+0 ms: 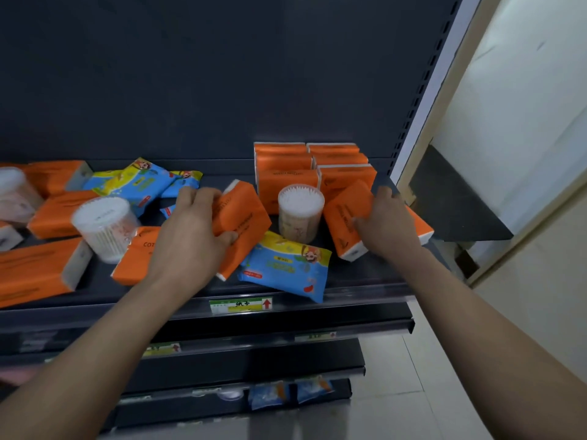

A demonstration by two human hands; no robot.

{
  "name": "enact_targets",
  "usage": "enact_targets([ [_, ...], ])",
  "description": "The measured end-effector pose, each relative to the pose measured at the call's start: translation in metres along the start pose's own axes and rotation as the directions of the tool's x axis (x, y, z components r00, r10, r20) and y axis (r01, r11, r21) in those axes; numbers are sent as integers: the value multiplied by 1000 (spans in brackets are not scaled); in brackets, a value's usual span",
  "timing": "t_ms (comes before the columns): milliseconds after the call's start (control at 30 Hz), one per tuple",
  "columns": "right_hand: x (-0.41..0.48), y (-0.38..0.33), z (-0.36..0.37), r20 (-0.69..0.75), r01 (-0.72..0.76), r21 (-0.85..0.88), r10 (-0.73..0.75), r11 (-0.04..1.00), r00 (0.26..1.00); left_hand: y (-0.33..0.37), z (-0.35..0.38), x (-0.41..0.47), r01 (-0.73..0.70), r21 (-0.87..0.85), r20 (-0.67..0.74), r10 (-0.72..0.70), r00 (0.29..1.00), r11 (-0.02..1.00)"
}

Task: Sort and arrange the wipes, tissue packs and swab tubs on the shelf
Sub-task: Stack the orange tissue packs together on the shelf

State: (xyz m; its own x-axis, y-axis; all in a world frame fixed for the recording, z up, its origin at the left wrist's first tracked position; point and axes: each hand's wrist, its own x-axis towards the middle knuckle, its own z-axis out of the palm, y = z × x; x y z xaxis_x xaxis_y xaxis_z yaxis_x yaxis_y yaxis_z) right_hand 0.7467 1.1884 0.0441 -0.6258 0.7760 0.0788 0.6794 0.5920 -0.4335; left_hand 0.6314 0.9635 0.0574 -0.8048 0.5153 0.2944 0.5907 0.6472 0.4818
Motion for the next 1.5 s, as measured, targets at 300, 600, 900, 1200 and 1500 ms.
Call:
enact_targets([
  [300, 24, -11, -42, -187, 284, 1, -279, 959, 942, 24, 2, 24, -25, 31, -115, 28, 993, 999],
  [600, 57, -29, -41, -200, 446, 39, -430, 894, 880, 19, -4, 60, -67, 56, -160, 75, 984, 996],
  [900, 62, -26, -42, -86, 357, -6, -356, 934, 930, 22, 8, 105, -216, -39, -53, 214, 975, 976],
  [1200, 56, -30, -40, -75, 207, -51, -210, 977, 975, 18, 5, 123, -321, -111, 28, 326, 945, 940],
  [1500, 52, -2, -55, -133, 120, -41, -125, 992, 983, 65, 20, 110, -466, -274, 54, 497, 866, 841],
])
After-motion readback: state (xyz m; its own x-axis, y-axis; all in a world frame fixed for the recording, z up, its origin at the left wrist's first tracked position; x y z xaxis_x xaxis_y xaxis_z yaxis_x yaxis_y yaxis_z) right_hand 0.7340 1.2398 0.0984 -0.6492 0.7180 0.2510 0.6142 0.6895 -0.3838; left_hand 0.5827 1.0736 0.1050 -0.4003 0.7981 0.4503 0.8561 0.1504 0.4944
